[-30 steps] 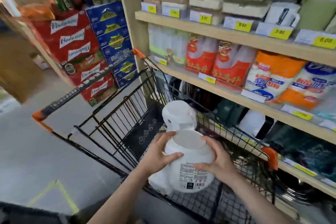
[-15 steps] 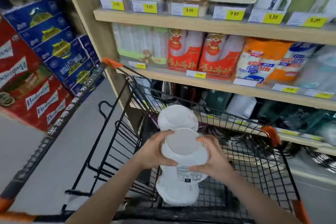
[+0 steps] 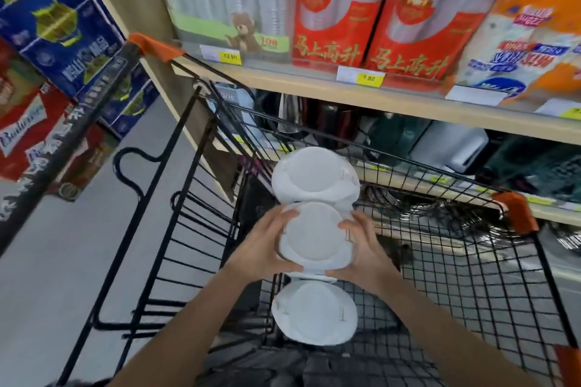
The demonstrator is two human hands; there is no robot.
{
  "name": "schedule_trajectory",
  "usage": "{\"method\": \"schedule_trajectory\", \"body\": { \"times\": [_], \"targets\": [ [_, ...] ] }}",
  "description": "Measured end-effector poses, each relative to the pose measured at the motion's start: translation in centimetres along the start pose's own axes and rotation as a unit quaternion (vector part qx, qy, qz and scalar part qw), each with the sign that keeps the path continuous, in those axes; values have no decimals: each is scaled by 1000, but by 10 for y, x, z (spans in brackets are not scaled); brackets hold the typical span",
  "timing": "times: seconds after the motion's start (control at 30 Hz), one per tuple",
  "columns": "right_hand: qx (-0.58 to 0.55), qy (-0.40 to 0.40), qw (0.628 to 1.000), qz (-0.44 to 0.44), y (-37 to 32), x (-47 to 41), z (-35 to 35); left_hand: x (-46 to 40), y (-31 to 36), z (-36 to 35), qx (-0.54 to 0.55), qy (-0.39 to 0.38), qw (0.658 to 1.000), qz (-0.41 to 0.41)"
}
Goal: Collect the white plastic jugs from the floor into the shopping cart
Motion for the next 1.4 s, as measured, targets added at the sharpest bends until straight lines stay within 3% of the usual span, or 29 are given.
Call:
{"method": "schedule_trajectory", "body": {
  "times": [0.33, 0.57, 0.83, 1.1, 1.23, 1.4],
  "targets": [
    [-35, -37, 999, -20, 0, 7, 4, 5, -4, 2, -13, -35, 998, 47],
    [61, -122, 988, -74, -24, 28, 24, 15, 34, 20, -111, -120, 980, 114],
    [30, -123, 979, -159, -49, 138, 99, -10, 161, 26, -182, -148, 972, 23],
    [27, -25, 971, -236, 24, 267, 170, -64, 311, -65, -229, -213, 945, -99],
    [-21, 29, 959, -282, 88, 339, 203, -92, 384, -138, -299, -243, 909, -160],
    [-87, 84, 935, -333, 180, 435, 243, -141, 477, -249, -288, -273, 898, -190]
  ]
}}
Point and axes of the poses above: each hand's wrist, its own x-axis away from the middle knuckle, its own z-axis out of the back of the hand, y = z × x, the point moved 8 cm from there along -x, towards the middle knuckle, and after that the axes turned 10 degrees about -y, right-handed, at the moved point
